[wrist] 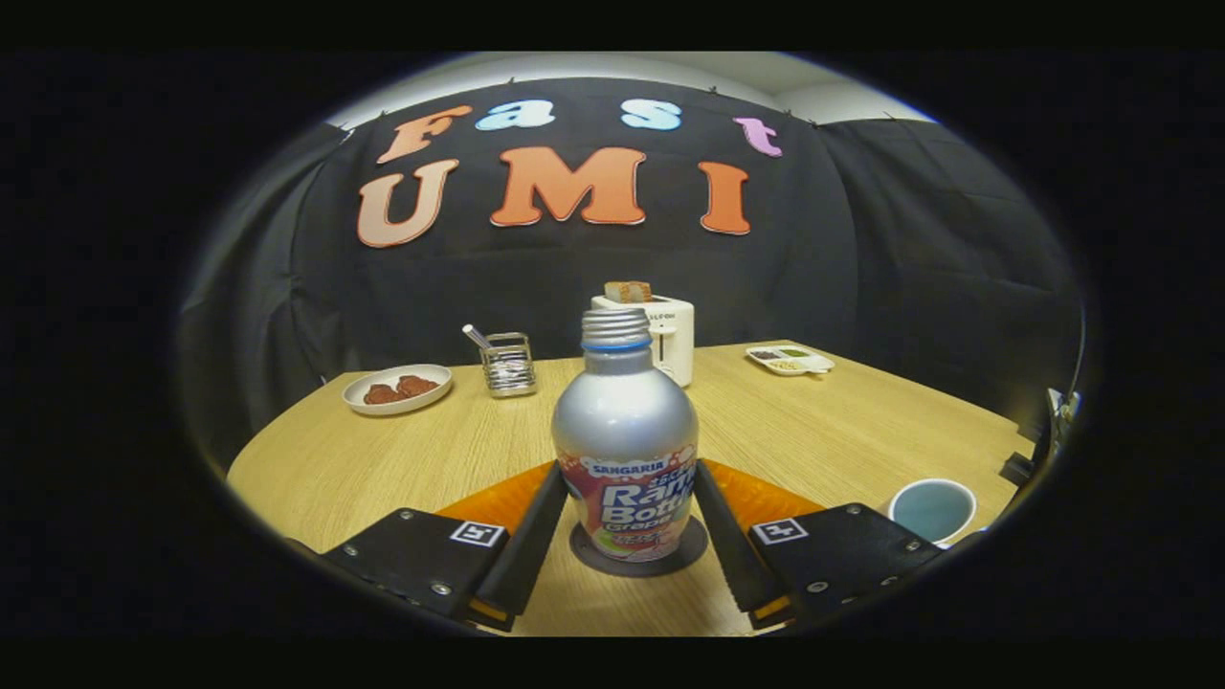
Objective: Take the bottle from table, then pour the juice into the cup, finally place the bottle on the coaster
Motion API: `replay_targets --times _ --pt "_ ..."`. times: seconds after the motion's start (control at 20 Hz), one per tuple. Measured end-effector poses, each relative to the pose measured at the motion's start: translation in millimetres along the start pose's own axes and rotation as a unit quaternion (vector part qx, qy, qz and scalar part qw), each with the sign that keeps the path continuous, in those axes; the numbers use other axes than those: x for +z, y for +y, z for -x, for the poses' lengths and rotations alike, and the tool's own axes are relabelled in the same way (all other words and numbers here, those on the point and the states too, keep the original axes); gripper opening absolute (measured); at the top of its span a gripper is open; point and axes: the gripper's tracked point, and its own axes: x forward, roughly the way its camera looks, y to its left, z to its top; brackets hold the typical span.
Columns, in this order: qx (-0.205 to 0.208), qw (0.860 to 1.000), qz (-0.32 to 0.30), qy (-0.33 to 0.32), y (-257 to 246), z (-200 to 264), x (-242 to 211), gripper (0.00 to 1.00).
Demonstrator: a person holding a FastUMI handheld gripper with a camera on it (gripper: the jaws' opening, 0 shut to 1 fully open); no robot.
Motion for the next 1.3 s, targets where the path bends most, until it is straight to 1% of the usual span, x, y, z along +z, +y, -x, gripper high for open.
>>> replay_targets --times 0.1,0.2,0.4,0.45,0.6,0.7,0.75,0.9,1.15,1.3 --pt "-0.008 1.000 0.001 -0.001 -3.1 3.0 0.3 0.79" --pt "-0.007 1.000 -0.004 -0.002 -2.8 4.9 0.6 0.80" --pt "-0.004 1.000 -0.013 -0.004 -2.8 11.5 2.5 0.88" --pt "0.001 1.000 -0.013 -0.006 -1.0 14.5 3.4 0.90" --pt "0.003 1.000 -0.017 -0.006 -2.0 23.3 4.0 0.90" --pt "0.014 0.999 -0.032 -0.012 0.0 31.3 7.7 0.94" --pt "0.020 0.999 -0.040 -0.017 1.5 37.0 10.0 0.98" --pt "0.023 0.998 -0.047 -0.030 -0.3 55.1 16.5 0.98" --pt "0.014 0.998 -0.021 -0.064 3.7 93.4 35.3 0.97" --pt "0.036 0.996 -0.002 -0.077 28.9 117.8 37.2 0.97"
